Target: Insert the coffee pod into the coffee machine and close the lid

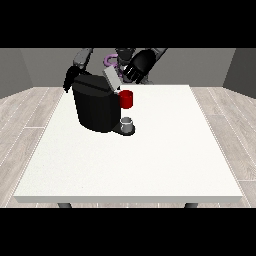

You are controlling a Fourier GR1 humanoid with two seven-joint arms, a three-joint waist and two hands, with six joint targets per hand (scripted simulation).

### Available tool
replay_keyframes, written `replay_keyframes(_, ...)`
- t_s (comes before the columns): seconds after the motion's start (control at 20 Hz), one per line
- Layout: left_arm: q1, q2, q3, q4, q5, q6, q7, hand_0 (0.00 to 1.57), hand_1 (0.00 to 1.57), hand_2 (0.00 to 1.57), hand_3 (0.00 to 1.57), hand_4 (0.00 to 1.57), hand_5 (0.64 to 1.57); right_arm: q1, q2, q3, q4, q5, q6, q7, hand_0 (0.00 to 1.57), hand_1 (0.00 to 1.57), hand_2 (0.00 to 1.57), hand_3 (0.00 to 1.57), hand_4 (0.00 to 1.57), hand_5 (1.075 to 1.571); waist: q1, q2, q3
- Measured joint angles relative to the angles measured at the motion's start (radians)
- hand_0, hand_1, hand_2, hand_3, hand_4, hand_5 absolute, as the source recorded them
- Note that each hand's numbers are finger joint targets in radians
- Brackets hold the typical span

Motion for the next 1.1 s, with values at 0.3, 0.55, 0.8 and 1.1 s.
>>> replay_keyframes(0.3,-0.012,0.000,-0.004,0.018,-0.013,0.012,-0.022,1.17,1.17,1.24,1.22,0.46,1.571,-0.027,-0.014,-0.024,-0.018,-0.007,-0.003,0.024,0.00,0.00,0.00,0.00,0.06,1.571,-0.006,0.038,-0.0002)
replay_keyframes(0.55,-0.040,0.002,-0.003,0.022,-0.015,0.004,-0.025,1.24,1.24,1.29,1.22,0.43,1.571,-0.043,-0.025,-0.056,0.003,-0.023,-0.005,0.003,0.00,0.00,0.00,0.00,0.00,1.571,0.004,0.068,0.0000)
replay_keyframes(0.8,-0.049,-0.023,-0.012,0.030,-0.023,0.006,-0.023,1.19,1.19,1.23,1.20,0.44,1.571,-0.065,-0.028,-0.067,0.025,-0.018,-0.016,0.008,0.00,0.00,0.00,0.00,0.22,1.571,0.018,0.078,0.0001)
replay_keyframes(1.1,-0.074,-0.006,0.001,0.049,-0.029,0.008,-0.016,1.17,1.17,1.24,1.19,0.41,1.571,-0.073,-0.029,-0.066,0.024,-0.021,-0.008,0.003,0.00,0.00,0.00,0.00,0.12,1.571,-0.002,0.095,-0.0009)
